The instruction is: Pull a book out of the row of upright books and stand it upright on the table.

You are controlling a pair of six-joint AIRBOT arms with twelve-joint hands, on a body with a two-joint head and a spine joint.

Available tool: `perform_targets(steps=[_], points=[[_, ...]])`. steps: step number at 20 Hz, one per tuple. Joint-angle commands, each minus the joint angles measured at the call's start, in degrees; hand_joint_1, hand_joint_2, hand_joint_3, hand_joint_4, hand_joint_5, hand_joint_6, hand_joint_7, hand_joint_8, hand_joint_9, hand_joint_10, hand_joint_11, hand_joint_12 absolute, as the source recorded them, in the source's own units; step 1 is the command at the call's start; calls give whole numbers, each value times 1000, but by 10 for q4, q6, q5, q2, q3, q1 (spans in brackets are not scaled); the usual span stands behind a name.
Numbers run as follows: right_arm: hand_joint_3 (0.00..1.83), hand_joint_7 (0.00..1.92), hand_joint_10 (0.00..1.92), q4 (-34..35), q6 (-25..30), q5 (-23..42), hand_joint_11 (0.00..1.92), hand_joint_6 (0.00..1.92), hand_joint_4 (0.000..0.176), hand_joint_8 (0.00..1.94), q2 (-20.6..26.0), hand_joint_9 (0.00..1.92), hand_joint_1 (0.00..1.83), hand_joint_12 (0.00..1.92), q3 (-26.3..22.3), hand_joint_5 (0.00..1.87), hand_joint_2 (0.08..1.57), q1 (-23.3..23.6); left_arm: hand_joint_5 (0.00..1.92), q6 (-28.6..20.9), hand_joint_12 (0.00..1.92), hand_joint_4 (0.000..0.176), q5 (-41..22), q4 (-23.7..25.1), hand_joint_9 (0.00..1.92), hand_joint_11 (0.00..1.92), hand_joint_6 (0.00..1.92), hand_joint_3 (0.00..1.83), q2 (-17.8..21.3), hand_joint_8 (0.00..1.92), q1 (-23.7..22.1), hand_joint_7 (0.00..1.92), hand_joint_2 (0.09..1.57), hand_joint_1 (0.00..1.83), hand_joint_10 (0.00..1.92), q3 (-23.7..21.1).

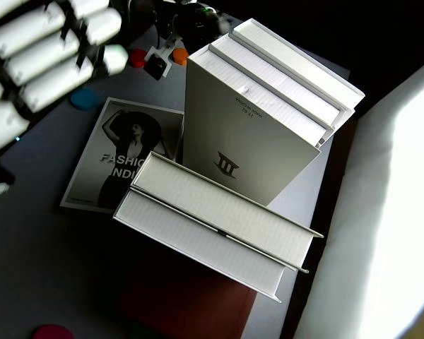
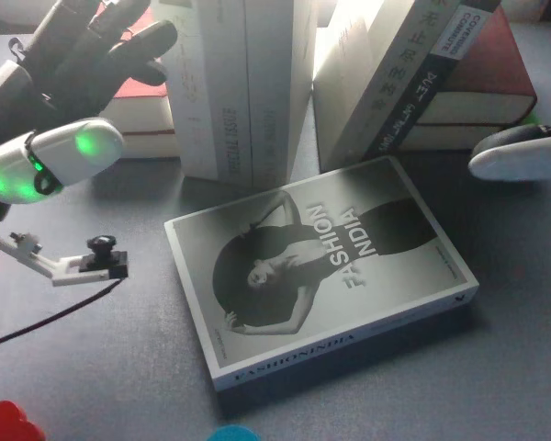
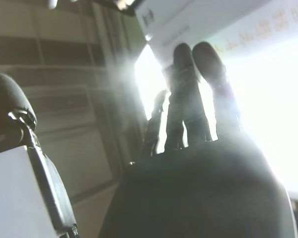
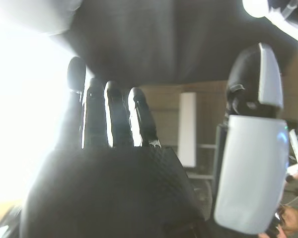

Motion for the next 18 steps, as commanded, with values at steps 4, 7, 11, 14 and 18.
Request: perform_targets(steps=[4,7,11,14,18], points=[[0,0,0,58,-12,96,0,0,159,0,5,0,925,475,-4,0,816,-14,225,-6,1542,83,-71,-17,442,0,34,8,4,8,2,176,817,847,18,-3],[0,0,0,57,-11,96,0,1,146,0,-2,0,930,625,-1,13,807,-16,284,-6,1419,38,-67,-10,448,40,26,0,2,19,2,258,808,805,13,-3],[0,0,3,56,-11,96,0,0,124,0,-5,24,961,792,0,25,798,-16,298,-6,1407,23,-64,-4,385,0,7,0,1,0,-2,237,798,760,0,-3],[6,0,7,54,-11,96,0,0,118,0,-7,20,885,731,0,11,811,-16,320,-6,1444,29,-65,-4,402,1,5,0,1,6,-3,252,791,747,8,-4],[4,0,2,50,-11,95,0,0,117,0,-8,35,841,678,0,15,846,-17,337,-6,1386,25,-64,-2,386,0,3,0,0,5,-5,276,763,776,2,-4]])
